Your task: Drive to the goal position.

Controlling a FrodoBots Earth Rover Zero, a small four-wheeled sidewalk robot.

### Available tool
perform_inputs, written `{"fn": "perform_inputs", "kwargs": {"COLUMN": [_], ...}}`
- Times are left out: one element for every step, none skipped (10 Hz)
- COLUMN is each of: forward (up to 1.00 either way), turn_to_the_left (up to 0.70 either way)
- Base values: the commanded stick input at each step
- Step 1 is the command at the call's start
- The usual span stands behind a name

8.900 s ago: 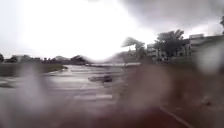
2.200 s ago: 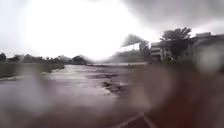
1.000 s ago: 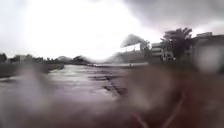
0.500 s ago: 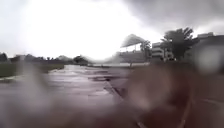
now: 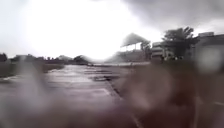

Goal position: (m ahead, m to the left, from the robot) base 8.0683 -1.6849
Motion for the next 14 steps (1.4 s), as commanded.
{"fn": "perform_inputs", "kwargs": {"forward": [0.45,0.45,0.45,0.45,0.45,0.45,0.45,0.45,0.45,0.45,0.45,0.45,0.45,0.45], "turn_to_the_left": [0.0,0.0,0.0,0.0,0.0,0.0,0.0,0.0,0.0,0.0,0.0,0.0,0.0,0.0]}}
